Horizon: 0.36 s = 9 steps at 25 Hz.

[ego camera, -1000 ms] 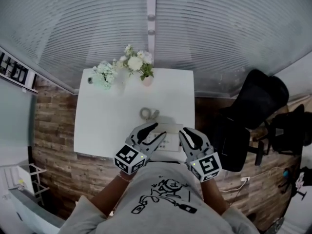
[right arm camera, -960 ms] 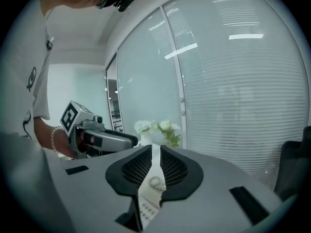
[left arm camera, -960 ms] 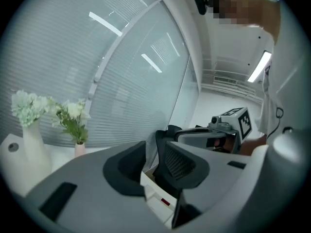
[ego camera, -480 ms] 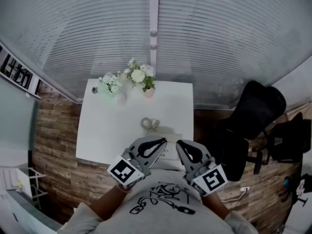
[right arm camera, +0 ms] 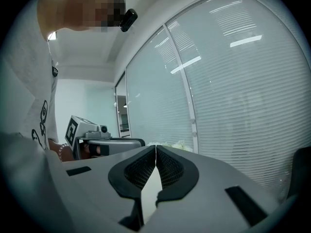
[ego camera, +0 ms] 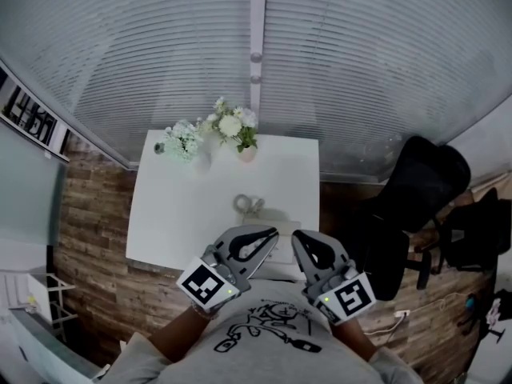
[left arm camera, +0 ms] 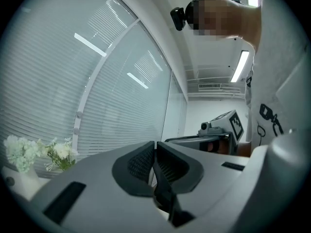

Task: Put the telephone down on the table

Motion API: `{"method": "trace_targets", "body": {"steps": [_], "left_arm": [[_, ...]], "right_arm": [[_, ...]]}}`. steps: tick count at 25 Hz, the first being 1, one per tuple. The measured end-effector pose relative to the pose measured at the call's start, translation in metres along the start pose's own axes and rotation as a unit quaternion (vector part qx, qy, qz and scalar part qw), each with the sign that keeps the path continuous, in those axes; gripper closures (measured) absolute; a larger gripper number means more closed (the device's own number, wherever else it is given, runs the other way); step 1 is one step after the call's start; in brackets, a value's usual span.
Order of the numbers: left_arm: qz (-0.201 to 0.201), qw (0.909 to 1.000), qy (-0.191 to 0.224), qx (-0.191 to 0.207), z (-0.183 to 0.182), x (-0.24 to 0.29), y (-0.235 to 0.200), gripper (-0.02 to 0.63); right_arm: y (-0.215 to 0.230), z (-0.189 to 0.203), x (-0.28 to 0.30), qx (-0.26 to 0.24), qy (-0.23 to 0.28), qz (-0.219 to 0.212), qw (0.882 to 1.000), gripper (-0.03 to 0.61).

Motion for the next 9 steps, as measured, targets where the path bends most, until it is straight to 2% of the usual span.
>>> {"method": "trace_targets", "body": {"steps": [9], "left_arm": [[-0.005,0.9999,0.014,-0.002,-0.0053,-0.0018,0.0010,0.597]], "right_arm": [[-0.0031,-0.0071,-0.0006,-0.012,0.007,-0.003,1.000,0.543]]}}
Point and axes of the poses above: the fingertips, and each gripper's own axes: x forward along the fingers, y to its right, z out of its underside, the point moved 7 cm from there along -x, backward along the fingers, and after that the axes turned 12 degrees about -z, right-handed, at the moved point
